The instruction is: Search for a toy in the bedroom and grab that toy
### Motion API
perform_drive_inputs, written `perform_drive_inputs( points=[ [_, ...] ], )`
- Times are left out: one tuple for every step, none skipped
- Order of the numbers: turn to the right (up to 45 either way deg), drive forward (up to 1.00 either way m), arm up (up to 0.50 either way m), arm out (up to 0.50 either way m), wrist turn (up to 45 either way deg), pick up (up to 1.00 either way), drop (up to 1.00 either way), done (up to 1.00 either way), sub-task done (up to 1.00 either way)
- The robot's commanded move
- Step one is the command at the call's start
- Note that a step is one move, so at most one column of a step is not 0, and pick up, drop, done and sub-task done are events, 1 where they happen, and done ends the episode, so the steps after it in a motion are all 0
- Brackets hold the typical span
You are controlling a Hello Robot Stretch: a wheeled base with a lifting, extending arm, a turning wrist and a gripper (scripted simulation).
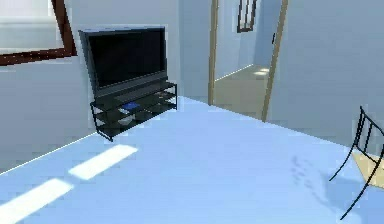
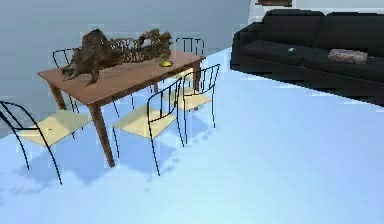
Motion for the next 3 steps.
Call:
perform_drive_inputs(
  points=[
    [0.0,0.4,0.0,0.0,0.0,0.0,0.0,0.0,0.0],
    [9.0,0.0,0.0,0.0,0.0,0.0,0.0,0.0,0.0],
    [0.0,1.0,0.0,0.0,0.0,0.0,0.0,0.0,0.0]
  ],
)
